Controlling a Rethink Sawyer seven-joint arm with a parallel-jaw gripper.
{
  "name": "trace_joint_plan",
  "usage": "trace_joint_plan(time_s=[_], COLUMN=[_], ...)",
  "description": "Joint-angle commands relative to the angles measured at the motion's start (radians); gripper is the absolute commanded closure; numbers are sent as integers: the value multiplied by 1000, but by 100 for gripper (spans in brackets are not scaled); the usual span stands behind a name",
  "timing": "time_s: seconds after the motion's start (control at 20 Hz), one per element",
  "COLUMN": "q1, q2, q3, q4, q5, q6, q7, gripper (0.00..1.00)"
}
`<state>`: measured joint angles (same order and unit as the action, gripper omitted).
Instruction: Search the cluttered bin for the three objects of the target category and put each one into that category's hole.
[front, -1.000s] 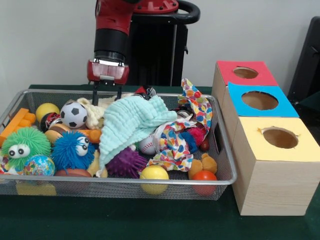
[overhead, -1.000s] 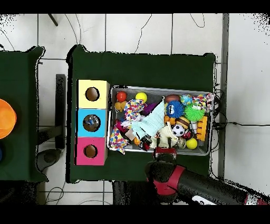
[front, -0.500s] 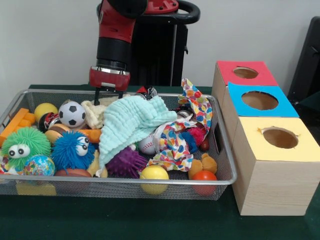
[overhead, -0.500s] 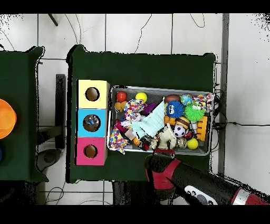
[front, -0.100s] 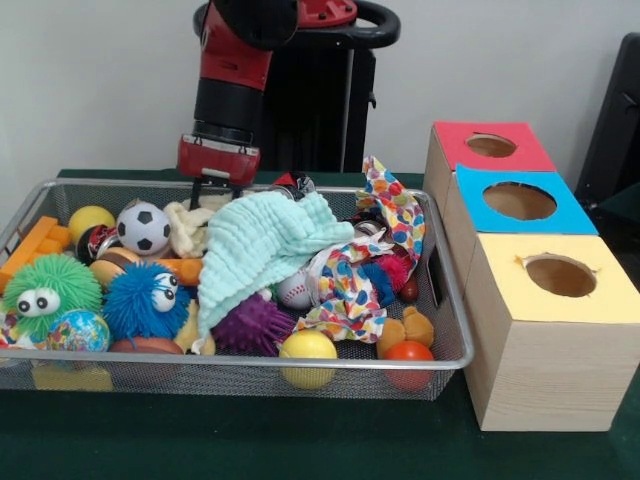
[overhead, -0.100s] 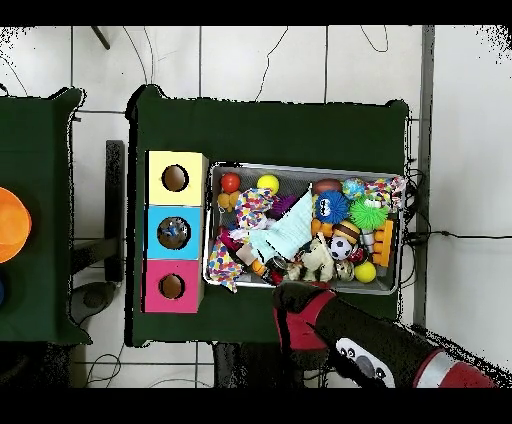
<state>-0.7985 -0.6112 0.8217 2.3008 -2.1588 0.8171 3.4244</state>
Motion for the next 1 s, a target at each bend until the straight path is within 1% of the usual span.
trace_joint_plan(time_s=[0.05,0.25,0.3,0.5,0.6,0.65,0.8,0.85,0.9,0.95,1.0], q1=[39,73,78,65,56,54,52,49,52,55,60], q2=[138,130,120,62,12,-32,-224,-286,-341,-382,-413], q3=[-196,-227,-225,-194,-176,-167,-134,-105,-97,-85,-72], q4=[-183,-193,-184,-118,-95,-83,-37,-10,5,19,34], q5=[10,9,-4,-51,-35,-6,114,130,157,167,162], q6=[-107,-126,-125,-152,-190,-224,-358,-371,-391,-397,-387], q7=[-311,-292,-259,-160,-128,-118,-83,-38,-21,10,45], gripper=[100,100,100,100,100,100,100,100,100,100,100])
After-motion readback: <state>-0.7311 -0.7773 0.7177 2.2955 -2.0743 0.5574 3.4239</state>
